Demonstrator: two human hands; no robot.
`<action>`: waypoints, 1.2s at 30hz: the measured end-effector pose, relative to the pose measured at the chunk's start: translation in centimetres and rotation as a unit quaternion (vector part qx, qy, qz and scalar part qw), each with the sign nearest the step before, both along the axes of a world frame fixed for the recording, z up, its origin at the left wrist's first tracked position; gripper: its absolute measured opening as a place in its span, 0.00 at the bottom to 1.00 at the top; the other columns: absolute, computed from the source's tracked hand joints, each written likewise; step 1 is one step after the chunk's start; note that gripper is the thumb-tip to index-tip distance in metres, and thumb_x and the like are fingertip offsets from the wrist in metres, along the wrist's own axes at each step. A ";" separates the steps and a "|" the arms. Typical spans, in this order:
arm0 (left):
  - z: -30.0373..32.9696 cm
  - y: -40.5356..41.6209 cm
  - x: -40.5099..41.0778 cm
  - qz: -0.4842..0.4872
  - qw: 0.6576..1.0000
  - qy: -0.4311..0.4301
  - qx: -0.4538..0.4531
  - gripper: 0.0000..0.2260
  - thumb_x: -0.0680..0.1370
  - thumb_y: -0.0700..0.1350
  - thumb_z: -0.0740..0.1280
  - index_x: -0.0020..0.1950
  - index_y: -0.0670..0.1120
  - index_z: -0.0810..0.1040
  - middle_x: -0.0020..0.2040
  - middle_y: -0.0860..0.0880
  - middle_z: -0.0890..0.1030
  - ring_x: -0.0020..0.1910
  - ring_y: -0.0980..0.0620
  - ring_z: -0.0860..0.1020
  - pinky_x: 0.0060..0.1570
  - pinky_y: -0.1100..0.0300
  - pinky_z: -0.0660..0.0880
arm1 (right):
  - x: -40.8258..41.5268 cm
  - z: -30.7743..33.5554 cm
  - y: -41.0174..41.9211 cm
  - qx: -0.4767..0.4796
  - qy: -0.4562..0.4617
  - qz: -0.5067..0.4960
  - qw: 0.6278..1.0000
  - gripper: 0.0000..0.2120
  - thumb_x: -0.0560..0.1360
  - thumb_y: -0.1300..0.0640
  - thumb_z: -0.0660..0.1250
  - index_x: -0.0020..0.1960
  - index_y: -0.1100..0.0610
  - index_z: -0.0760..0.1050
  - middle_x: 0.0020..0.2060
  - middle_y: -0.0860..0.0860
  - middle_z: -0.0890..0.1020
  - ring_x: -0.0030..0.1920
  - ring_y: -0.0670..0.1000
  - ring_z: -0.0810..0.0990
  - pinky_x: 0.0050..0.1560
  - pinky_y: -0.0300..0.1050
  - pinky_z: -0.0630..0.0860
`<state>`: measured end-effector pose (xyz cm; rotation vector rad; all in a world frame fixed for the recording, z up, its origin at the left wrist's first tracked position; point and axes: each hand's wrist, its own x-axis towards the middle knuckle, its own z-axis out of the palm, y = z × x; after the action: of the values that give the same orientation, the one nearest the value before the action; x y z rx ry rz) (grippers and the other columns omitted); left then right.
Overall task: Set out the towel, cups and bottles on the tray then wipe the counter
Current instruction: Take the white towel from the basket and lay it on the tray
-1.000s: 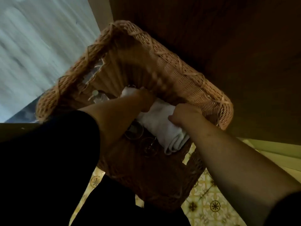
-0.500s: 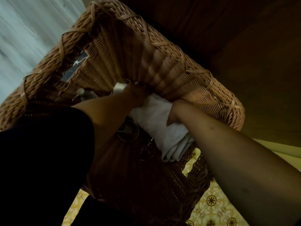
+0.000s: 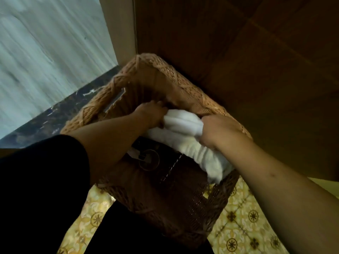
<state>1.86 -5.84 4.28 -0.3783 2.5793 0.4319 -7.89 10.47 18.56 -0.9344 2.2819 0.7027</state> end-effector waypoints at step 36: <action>37.4 24.0 39.8 0.335 0.801 0.318 -0.382 0.23 0.79 0.67 0.56 0.55 0.49 0.76 0.46 0.49 0.77 0.41 0.51 0.73 0.36 0.57 0.70 | 15.6 30.3 6.5 -0.460 -0.101 0.518 0.714 0.10 0.72 0.45 0.68 0.47 0.41 0.68 0.36 0.42 0.73 0.35 0.46 0.70 0.30 0.41 0.61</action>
<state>41.67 18.14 41.68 -1.7174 3.0966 -0.3911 7.70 16.96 48.84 -2.6796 1.6414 -0.2931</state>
